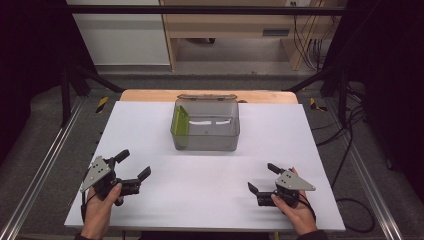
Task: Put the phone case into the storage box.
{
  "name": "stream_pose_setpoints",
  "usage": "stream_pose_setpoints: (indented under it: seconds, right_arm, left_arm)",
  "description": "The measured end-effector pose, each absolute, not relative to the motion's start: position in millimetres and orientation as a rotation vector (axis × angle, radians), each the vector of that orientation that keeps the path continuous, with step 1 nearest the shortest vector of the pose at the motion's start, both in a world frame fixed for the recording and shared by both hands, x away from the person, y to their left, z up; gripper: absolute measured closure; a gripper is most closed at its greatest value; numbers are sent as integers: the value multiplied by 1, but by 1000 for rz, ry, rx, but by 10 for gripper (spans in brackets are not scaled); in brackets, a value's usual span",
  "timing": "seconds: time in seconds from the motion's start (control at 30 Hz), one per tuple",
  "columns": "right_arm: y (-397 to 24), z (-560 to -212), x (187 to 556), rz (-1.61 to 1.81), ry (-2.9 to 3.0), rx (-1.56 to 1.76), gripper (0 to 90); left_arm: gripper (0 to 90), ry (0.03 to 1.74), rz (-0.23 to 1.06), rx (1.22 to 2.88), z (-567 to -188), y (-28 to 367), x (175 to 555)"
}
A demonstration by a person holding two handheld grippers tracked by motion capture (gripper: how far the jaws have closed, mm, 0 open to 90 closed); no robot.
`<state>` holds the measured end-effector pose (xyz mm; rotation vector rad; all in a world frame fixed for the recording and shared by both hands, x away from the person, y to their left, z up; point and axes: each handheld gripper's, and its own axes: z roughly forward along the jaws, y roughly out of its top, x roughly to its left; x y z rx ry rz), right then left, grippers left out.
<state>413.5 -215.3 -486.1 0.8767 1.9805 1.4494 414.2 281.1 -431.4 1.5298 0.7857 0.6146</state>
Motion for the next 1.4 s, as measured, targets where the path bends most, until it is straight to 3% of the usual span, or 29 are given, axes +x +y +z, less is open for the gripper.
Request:
stream_pose_setpoints:
  seconds: [1.4]
  right_arm:
    - [-242, -482, 404, 1467, 1859, 847, 38]
  left_arm:
    - [12, 844, 666, 1467, -459, 306, 407]
